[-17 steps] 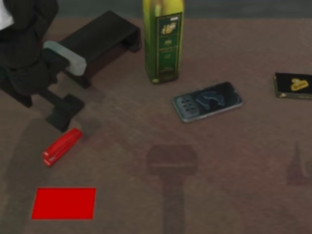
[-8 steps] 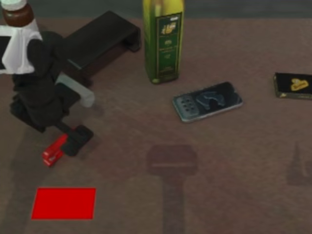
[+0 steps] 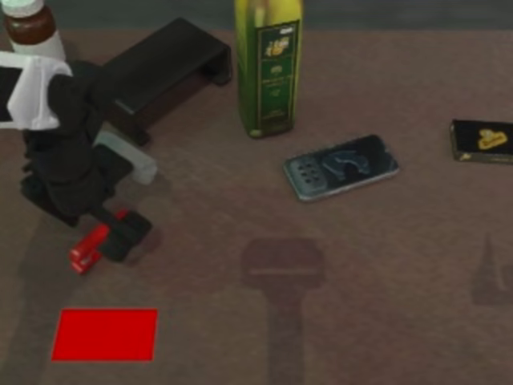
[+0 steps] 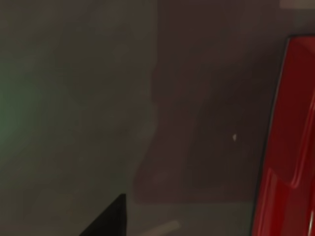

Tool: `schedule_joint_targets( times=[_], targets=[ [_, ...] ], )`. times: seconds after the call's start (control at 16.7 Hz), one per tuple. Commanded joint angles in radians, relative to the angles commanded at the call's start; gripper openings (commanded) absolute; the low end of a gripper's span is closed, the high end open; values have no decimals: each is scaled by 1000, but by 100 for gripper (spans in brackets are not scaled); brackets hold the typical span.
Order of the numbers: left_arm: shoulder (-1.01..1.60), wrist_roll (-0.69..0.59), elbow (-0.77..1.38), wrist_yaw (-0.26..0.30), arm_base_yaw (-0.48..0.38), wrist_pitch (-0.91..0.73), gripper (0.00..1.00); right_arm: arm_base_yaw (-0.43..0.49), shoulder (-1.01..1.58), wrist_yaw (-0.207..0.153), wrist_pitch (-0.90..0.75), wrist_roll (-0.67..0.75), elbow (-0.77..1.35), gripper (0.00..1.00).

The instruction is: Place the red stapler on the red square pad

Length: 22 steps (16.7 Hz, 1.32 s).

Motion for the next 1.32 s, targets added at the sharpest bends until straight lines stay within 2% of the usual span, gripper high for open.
schedule_joint_targets(
  times=[0.6, 1.32],
  targets=[
    [0, 0, 0, 0, 0, 0, 2, 0, 0, 0, 0, 0, 0, 100],
    [-11, 3, 34, 0, 0, -41, 0, 0, 0, 0, 0, 0, 0, 100]
  ],
)
